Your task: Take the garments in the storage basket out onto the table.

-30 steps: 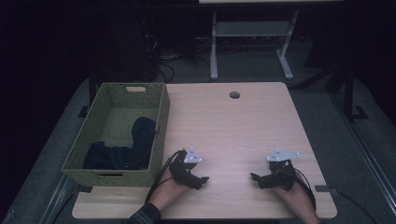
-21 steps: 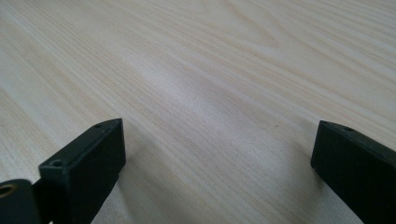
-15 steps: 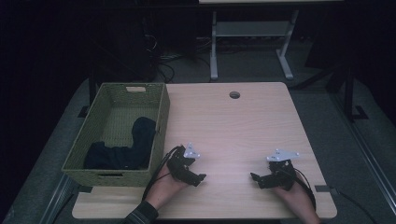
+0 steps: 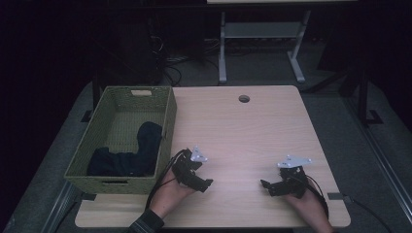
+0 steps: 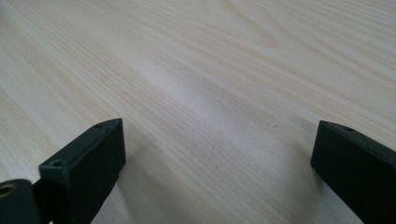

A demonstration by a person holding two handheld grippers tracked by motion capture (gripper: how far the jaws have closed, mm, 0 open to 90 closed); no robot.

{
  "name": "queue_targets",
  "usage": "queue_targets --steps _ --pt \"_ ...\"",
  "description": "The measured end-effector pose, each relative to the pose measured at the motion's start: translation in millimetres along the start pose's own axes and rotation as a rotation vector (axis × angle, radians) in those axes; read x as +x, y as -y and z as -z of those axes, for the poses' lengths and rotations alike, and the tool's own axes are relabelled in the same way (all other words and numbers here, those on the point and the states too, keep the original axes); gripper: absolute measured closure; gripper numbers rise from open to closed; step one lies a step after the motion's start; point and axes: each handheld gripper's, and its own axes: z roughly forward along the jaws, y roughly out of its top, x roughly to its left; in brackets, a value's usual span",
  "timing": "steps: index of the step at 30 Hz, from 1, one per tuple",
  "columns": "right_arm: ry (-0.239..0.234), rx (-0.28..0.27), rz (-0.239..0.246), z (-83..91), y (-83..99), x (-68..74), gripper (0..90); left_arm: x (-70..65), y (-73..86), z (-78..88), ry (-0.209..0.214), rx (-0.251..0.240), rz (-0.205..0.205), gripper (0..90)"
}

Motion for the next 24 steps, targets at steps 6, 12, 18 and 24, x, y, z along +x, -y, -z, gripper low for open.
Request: queue_targets --steps 6,12,18,24 --pt "0.000 0.000 0.000 0.0 0.0 0.0 2.7 1.2 -4.9 4.8 -0.006 0.008 -0.003 13.9" --pt "0.000 0.000 0.000 0.0 0.0 0.0 2.7 2.4 -7.1 9.1 0.003 0.012 -0.004 13.9" --pt "0.000 0.000 0.000 0.0 0.0 0.0 2.7 2.1 -11.0 12.3 0.010 0.013 -0.006 13.9" --pt "0.000 0.000 -0.001 0.0 0.0 0.0 2.7 2.4 -15.0 15.8 0.013 0.022 -0.015 13.9"
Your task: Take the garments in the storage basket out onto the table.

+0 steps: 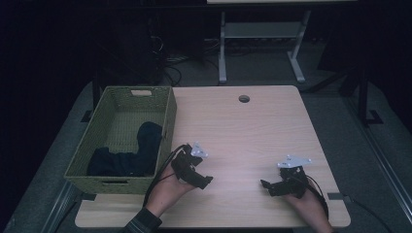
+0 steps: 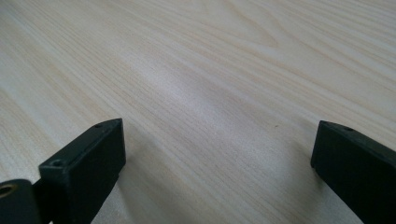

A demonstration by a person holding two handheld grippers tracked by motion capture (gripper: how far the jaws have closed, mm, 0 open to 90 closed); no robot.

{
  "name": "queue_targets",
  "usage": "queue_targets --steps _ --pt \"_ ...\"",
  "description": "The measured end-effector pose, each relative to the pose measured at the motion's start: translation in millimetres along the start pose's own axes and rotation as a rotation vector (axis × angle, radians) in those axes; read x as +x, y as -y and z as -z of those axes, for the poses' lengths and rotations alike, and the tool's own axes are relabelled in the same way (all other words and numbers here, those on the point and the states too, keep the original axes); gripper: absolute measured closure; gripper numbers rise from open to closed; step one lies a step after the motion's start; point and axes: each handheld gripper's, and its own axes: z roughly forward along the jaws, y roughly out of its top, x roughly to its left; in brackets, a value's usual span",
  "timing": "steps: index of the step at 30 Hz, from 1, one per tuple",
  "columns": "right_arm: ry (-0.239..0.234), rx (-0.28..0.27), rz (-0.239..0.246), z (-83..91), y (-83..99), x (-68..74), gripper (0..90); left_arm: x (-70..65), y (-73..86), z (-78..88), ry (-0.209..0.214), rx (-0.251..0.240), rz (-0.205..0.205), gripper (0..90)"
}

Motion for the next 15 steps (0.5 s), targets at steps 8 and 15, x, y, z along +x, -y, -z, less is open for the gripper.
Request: queue_targets --steps 8,15 --pt "0.000 0.000 0.000 0.0 0.0 0.0 2.7 2.2 -4.9 6.5 0.016 -0.009 0.005 13.9" --pt "0.000 0.000 0.000 0.0 0.0 0.0 2.7 2.9 -9.9 9.1 0.030 -0.005 0.001 13.9"
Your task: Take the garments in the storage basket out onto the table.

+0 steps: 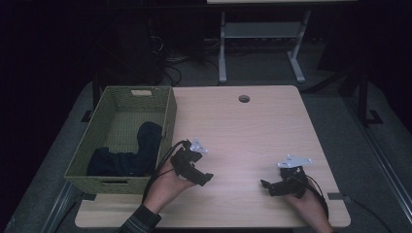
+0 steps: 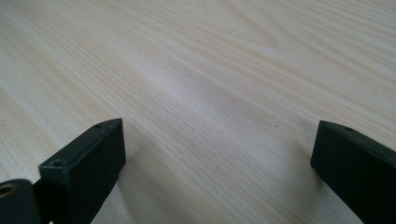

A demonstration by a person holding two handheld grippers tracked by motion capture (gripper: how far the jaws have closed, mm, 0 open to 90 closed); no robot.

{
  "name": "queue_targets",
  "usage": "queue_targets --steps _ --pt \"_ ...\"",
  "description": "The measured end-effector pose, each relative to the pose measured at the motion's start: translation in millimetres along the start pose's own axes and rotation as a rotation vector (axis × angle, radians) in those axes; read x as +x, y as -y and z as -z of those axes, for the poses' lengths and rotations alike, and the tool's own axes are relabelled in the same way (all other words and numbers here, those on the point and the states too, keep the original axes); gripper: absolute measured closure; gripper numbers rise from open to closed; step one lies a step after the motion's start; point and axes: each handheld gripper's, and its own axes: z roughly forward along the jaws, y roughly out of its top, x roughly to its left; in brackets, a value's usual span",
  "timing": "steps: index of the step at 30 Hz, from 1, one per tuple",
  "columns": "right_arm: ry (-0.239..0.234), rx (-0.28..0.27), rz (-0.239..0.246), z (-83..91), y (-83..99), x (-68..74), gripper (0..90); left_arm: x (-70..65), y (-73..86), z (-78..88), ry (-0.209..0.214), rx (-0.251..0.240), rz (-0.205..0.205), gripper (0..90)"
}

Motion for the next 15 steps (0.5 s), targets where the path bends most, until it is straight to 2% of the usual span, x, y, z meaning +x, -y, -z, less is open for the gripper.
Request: queue_targets --steps 9,12,14,15 --pt "0.000 0.000 0.000 0.0 0.0 0.0 2.7 2.7 -8.3 7.9 0.028 -0.006 -0.021 14.0" --pt "0.000 0.000 0.000 0.0 0.0 0.0 2.7 6.2 -12.7 9.8 0.064 -0.005 -0.036 14.2" --pt "0.000 0.000 0.000 0.0 0.0 0.1 2.7 7.2 -13.4 9.4 0.070 -0.004 -0.034 14.4" --pt "0.000 0.000 -0.001 0.1 0.0 0.1 2.7 9.0 -14.7 7.6 0.092 0.003 -0.033 14.4"
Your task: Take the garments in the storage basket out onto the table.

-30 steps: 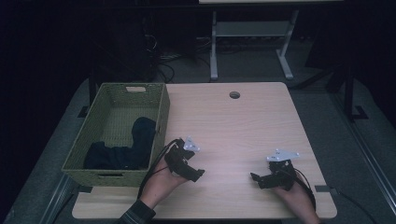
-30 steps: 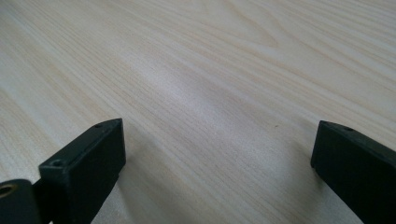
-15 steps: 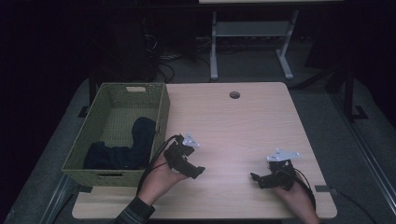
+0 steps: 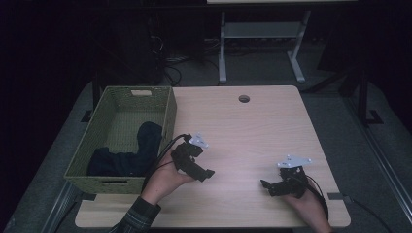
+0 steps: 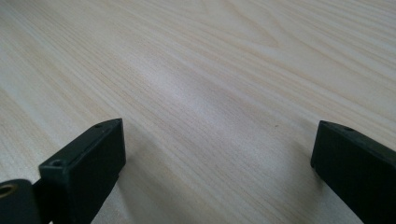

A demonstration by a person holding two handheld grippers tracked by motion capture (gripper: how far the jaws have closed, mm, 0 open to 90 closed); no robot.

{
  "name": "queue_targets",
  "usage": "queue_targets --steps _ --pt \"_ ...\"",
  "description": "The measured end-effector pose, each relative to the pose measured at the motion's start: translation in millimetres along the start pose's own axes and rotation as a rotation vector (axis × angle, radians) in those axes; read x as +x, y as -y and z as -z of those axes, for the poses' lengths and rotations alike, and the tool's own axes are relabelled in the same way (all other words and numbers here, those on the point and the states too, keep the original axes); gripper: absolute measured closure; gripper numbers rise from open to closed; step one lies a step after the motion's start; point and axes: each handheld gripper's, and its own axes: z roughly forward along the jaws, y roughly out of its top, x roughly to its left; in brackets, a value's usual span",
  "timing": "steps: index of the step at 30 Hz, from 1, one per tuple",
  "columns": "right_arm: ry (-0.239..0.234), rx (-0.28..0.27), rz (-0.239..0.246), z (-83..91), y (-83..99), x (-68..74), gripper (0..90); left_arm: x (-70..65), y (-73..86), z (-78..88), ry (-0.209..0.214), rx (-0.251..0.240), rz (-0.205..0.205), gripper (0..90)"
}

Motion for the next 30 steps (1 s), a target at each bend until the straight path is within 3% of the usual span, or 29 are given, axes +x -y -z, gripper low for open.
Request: queue_targets --steps 6,12,19,30 --pt "0.000 0.000 0.001 -0.1 0.0 -0.1 2.7 4.3 -5.3 -2.3 0.016 0.032 -0.008 14.6" --pt "0.000 -0.001 0.002 -0.1 0.0 -0.1 2.7 10.8 -12.7 5.0 0.018 0.030 -0.006 14.6" --pt "0.000 0.000 0.002 -0.1 -0.1 -0.1 2.7 16.4 -17.1 22.0 0.013 0.033 -0.028 16.0" --pt "0.000 0.000 0.002 0.0 -0.1 -0.2 2.7 22.3 -14.0 44.9 -0.007 0.008 -0.015 16.0"
